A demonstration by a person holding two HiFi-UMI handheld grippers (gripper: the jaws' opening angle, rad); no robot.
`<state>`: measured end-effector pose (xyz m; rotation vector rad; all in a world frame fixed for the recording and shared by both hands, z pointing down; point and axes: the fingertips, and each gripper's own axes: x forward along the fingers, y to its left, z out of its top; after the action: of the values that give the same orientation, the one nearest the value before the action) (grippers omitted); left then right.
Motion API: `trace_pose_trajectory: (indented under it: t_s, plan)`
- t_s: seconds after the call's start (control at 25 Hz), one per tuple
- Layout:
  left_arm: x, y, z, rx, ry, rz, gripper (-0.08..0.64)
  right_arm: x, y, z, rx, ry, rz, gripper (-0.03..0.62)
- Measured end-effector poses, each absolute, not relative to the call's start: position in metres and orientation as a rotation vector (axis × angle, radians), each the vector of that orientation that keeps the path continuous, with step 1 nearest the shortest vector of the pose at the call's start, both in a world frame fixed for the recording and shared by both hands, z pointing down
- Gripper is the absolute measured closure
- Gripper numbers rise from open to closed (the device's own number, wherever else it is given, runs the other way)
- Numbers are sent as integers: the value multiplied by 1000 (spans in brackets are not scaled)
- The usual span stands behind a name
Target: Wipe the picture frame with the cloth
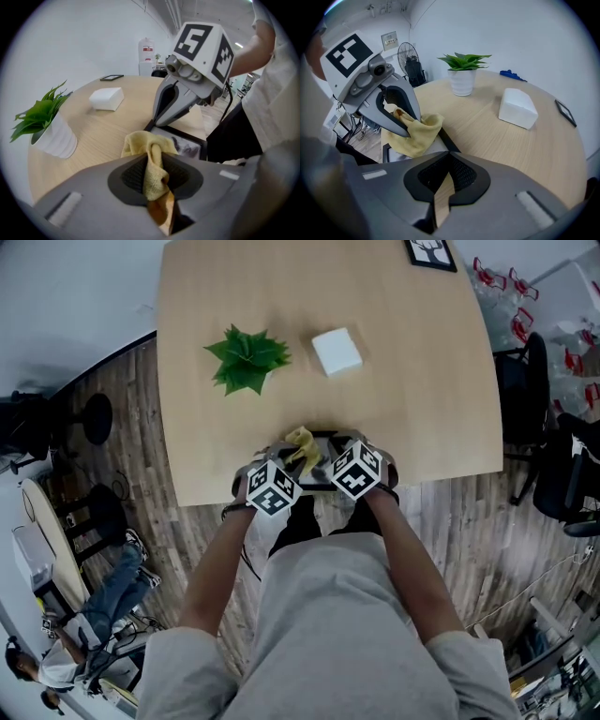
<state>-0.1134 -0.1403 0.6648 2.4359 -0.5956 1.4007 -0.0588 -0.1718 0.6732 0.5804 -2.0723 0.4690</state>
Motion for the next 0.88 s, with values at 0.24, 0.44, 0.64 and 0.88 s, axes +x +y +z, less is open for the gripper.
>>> trace_pose_trajectory:
  t_s: [0.24,0.44,0.64,0.88]
  plan:
    - [-114,-120,665,2410,-641,1375,431,-59,-171,673,550,-2076,437,591]
    - [-116,-113,666,2398,-688,1355,431,-60,-174,674,537,-2082,430,591]
    - [-116,-100,667,2399,-687,1352,431,-61,-173,675,544,-2087,430,591]
    - [-117,-84,667,2396,-652,1349,431,-61,-172,675,548,-2079,437,591]
